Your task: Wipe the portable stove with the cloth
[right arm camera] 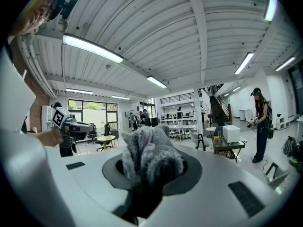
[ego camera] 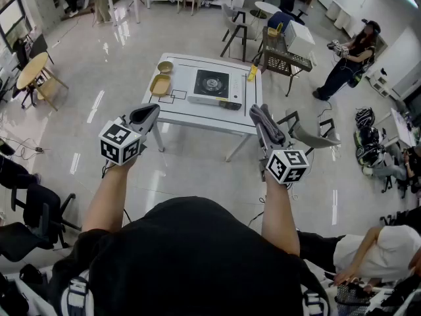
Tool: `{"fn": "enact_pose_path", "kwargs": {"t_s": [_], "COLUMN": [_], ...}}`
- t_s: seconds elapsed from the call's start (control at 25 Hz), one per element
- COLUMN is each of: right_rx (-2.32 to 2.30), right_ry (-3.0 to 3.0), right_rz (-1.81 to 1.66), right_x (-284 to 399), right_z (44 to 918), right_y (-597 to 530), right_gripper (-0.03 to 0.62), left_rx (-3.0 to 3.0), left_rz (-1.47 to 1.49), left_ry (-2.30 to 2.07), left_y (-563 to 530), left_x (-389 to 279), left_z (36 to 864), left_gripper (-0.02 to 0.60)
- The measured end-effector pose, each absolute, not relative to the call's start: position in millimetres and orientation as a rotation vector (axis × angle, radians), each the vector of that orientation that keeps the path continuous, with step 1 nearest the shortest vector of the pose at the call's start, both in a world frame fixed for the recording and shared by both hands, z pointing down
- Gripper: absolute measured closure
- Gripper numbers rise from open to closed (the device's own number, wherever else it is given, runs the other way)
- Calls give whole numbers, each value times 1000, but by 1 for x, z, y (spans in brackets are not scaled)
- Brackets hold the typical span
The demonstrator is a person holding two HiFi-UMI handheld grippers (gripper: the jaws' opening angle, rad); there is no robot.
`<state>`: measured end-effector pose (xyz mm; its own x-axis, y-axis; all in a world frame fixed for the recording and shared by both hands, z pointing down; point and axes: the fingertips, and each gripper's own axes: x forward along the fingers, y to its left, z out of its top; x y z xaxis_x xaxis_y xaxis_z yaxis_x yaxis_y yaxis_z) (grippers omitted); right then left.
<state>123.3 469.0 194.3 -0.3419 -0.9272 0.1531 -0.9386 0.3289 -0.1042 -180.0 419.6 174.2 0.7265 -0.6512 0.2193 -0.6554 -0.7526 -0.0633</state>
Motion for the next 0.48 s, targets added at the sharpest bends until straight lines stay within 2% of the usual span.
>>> {"fn": "enact_pose_path", "kwargs": {"t_s": [0.48], "right_rx": [1688], "right_ry": [-2530], "right_rz": [322], "right_x": [152], "right_z": [225], "right_y": [453], "right_gripper": [479], "left_rx": [2869], "left_rz": [392], "left_ry": [-1106], "left_y": [408], "left_x": [-139], "left_z": [199], "left_gripper": [560]}}
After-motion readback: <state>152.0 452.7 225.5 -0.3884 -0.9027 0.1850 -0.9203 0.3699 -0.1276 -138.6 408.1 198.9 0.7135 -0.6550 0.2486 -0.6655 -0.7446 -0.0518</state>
